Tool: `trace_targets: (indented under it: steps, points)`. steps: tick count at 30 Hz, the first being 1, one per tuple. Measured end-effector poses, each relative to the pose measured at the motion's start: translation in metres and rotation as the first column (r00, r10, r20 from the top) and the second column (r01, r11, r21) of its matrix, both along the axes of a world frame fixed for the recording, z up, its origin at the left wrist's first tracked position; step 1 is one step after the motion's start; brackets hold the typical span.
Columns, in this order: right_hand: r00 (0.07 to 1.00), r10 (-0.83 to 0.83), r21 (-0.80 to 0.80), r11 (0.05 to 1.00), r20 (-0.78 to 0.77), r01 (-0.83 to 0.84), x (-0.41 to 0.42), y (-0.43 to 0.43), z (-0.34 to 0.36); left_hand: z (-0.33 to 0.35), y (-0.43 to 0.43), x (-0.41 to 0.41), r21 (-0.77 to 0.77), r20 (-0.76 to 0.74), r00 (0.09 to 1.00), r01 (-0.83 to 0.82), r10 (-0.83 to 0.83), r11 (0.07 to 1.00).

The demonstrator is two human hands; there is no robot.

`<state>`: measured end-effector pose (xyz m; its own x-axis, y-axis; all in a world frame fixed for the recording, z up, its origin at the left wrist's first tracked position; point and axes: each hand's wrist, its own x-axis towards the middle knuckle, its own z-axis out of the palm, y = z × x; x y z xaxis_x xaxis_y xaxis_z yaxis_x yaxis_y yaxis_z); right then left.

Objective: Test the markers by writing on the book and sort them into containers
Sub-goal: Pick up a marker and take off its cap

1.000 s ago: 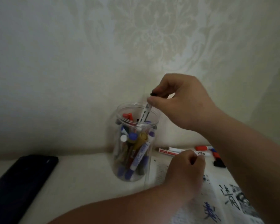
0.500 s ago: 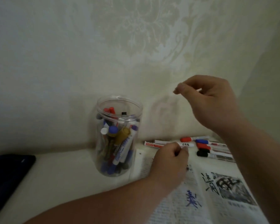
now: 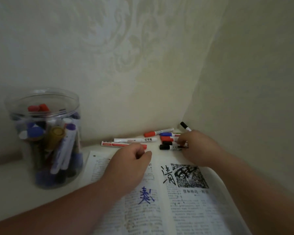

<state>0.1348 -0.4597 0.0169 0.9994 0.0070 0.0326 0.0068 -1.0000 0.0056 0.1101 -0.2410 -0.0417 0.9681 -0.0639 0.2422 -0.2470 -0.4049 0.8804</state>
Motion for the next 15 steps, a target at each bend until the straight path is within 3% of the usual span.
trace_targets:
  steps: [6, 9, 12, 15]
  points:
    - [0.996, 0.070, 0.002, 0.998, -0.056, -0.070, -0.003, -0.004, -0.002, 0.000, -0.002, -0.002, -0.010, 0.011, 1.000, 0.004, -0.004, 1.000]
    - [0.994, 0.104, 0.114, 0.988, 0.026, -0.106, -0.015, -0.003, 0.002, -0.001, -0.001, -0.007, 0.005, 0.072, 0.997, 0.020, -0.020, 1.000]
    - [0.981, 0.183, 0.289, 0.938, 0.061, -0.193, -0.038, 0.005, 0.007, 0.002, -0.001, -0.017, 0.109, 0.243, 0.969, 0.030, -0.056, 0.994]
    - [0.957, 0.289, 0.403, 0.876, 0.003, -0.266, -0.064, 0.014, 0.010, 0.003, 0.000, -0.020, 0.318, 0.374, 0.901, 0.099, -0.221, 0.943]
